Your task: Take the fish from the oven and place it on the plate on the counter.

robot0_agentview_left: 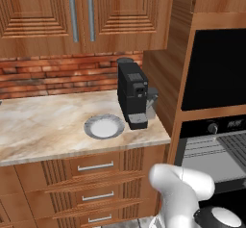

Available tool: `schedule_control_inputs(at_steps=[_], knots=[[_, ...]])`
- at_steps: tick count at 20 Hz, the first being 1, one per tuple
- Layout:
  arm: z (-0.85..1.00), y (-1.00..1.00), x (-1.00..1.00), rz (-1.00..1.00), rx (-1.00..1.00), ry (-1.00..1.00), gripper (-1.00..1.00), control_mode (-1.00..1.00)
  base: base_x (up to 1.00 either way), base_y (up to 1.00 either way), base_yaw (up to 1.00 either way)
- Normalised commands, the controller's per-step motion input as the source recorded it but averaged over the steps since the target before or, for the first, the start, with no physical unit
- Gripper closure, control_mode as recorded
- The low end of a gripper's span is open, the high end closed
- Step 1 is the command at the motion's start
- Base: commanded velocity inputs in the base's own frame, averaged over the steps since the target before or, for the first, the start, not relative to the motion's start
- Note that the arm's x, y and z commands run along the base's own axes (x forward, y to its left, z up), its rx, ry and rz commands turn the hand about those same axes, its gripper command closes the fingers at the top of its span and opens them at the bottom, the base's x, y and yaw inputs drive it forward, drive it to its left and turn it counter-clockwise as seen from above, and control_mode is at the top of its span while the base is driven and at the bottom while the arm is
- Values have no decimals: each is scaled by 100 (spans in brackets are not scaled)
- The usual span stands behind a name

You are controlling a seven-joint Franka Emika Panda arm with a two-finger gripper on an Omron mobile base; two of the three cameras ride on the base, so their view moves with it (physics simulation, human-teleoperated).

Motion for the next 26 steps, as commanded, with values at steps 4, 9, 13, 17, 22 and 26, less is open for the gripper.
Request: schedule_control_inputs(at_steps=[4, 9, 13, 17, 22, 26], knots=[[61, 13, 2, 0, 0, 0, -100, -100, 0, 0, 0], [-16, 0, 29, 0, 0, 0, -100, -100, 0, 0, 0], [-42, -14, 23, 0, 0, 2, -100, -100, 0, 0, 0], [-27, -28, 18, 0, 0, 0, -100, -100, 0, 0, 0], [-5, -48, 11, 0, 2, 0, -100, -100, 0, 0, 0], [-4, -44, 18, 3, 1, 0, -100, -100, 0, 0, 0]])
